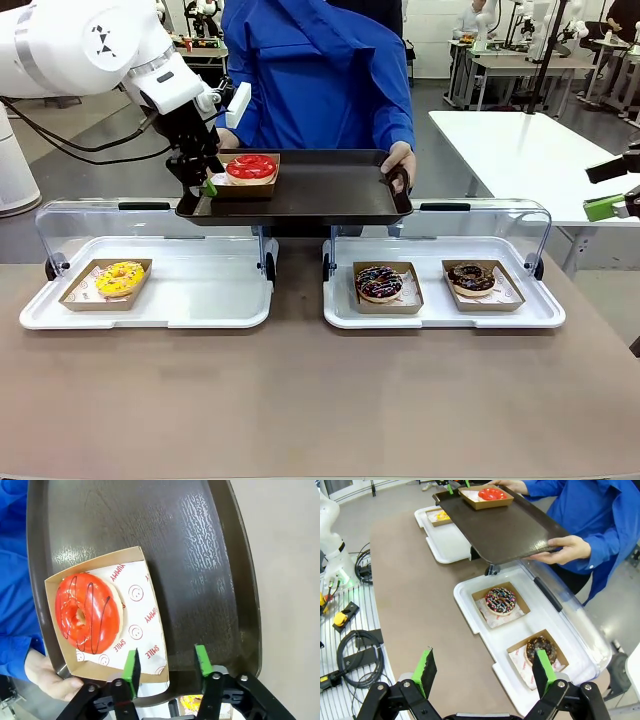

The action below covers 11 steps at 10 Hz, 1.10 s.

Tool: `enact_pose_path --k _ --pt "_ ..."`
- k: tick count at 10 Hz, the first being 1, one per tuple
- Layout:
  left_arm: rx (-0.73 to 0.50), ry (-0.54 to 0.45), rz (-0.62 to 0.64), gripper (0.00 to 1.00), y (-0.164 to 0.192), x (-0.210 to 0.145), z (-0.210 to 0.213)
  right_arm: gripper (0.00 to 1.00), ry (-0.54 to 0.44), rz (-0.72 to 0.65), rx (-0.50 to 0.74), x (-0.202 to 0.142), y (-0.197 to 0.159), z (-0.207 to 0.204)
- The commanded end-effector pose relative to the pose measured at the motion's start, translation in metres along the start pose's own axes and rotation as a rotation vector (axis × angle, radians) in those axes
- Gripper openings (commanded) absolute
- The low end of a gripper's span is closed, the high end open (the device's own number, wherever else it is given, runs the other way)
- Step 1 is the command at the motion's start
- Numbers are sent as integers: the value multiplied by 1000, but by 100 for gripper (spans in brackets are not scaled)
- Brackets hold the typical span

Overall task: Provide the desired donut to the person.
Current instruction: Place the picked Paper togo box onto the Handle tray extended by the person.

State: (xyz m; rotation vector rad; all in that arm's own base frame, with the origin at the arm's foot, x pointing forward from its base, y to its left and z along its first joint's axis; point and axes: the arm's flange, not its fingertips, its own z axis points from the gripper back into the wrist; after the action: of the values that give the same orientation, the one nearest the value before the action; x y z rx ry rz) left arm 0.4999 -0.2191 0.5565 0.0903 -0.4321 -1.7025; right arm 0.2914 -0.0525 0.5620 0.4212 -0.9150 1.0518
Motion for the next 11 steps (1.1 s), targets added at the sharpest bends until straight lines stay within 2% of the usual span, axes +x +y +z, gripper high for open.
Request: enact_pose_path --k 1,3,8,11 --pt "-27 -30 -9 81 0 -1 7 100 -28 -4 13 1 -1 -2" --pt "-49 -28 7 100 1 0 7 100 -28 -4 13 1 -1 -2" --pt "-83 -33 5 100 -4 5 12 100 -28 -4 13 1 -1 -2" --pt "-69 -39 49 100 -9 6 17 100 -28 -4 13 1 -1 -2"
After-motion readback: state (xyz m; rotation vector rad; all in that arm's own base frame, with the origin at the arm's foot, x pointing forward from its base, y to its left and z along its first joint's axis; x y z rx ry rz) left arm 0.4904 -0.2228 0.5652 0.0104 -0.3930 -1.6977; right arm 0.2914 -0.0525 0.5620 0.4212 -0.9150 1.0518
